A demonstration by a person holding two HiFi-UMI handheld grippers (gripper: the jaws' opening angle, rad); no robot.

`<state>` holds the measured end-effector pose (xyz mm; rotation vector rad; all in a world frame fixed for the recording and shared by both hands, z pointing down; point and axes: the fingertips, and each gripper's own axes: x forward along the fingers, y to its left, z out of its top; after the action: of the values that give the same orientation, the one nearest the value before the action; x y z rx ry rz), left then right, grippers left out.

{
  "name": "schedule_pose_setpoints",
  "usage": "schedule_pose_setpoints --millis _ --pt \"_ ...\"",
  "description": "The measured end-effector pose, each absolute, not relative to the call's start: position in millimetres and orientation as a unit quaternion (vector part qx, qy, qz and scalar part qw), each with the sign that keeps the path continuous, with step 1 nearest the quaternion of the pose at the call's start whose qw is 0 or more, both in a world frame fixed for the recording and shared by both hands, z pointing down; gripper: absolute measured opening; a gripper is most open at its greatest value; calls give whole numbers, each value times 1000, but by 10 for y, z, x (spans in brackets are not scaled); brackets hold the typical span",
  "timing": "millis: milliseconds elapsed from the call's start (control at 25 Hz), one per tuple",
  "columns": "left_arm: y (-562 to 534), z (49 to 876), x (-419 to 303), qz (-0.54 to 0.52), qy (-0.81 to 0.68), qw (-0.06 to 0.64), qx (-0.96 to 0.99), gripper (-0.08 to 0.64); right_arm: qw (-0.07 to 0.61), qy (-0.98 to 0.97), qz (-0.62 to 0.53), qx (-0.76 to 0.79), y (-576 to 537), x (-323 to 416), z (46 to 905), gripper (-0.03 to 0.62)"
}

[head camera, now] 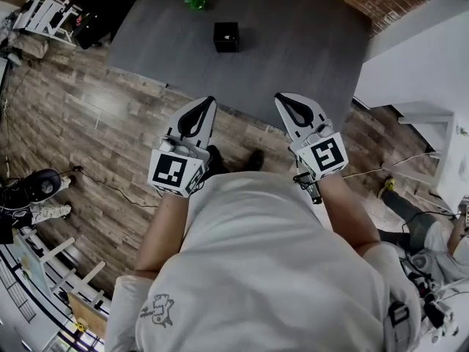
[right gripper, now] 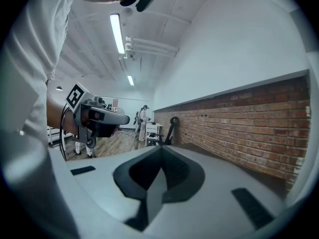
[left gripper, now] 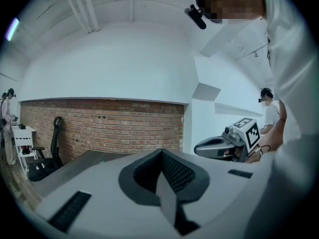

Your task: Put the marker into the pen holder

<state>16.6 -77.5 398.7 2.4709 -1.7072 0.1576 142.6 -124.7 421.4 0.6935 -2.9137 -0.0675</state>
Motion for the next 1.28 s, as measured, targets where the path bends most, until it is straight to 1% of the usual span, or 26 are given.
schedule_pose_setpoints --millis 360,640,920,1280 --pt "-456 3966 61 47 -556 62 827 11 75 -968 -32 239 -900 1325 4113 5" --pt "-35 3931 -263 39 -549 70 832 11 79 -966 -31 243 -465 1043 4036 5" --pt "395 3883 -565 35 -540 69 838 11 68 -966 -41 248 63 713 3868 5" --pt "912 3852 -776 29 -517 64 853 11 52 -962 -34 266 641 440 3724 5"
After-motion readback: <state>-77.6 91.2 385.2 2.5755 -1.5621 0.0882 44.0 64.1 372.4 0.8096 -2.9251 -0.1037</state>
